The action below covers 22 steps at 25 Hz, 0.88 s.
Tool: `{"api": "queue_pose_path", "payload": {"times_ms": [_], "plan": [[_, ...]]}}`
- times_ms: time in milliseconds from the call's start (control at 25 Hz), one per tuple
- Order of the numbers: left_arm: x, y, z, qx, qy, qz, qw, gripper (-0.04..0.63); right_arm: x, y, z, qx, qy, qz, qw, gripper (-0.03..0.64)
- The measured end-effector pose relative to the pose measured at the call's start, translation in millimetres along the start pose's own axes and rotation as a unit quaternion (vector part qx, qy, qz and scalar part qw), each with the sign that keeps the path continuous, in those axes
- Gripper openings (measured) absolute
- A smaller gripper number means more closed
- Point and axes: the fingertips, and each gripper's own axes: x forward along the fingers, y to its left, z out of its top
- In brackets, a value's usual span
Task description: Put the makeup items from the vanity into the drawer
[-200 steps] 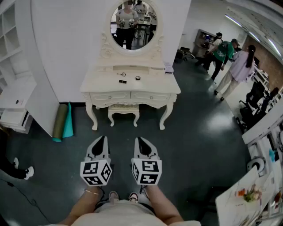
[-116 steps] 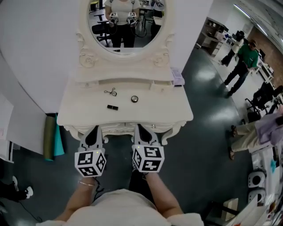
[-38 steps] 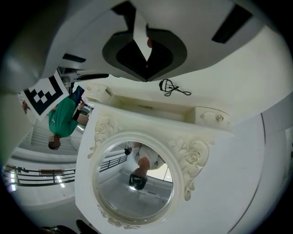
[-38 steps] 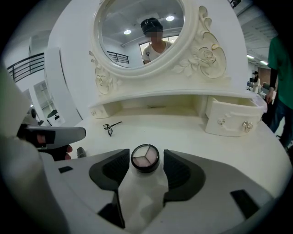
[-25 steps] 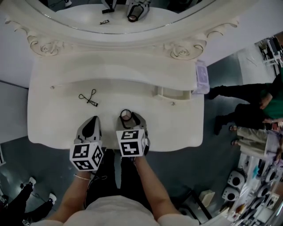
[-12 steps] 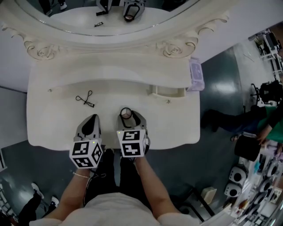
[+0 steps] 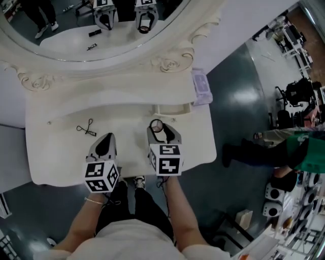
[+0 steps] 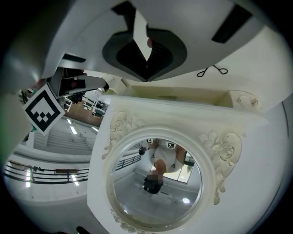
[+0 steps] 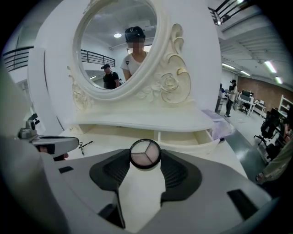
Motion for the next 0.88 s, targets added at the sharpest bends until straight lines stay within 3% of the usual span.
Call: {"api": "queue_pose_path", "payload": {"times_ms": [360, 880], "plan": [[21.8, -23.4, 27.9, 0.026, -0.003, -0.025, 0.9994, 0.002, 3.7, -51.5, 24.3, 0.021, 0.026, -0.018, 0.999, 0.218], [43.8, -28.4, 40.0, 0.036, 0.007, -0.03, 0.9989, 0.002, 34.9, -69.1, 26.6, 0.001, 0.139, 0.008, 0.99, 0.218]]}}
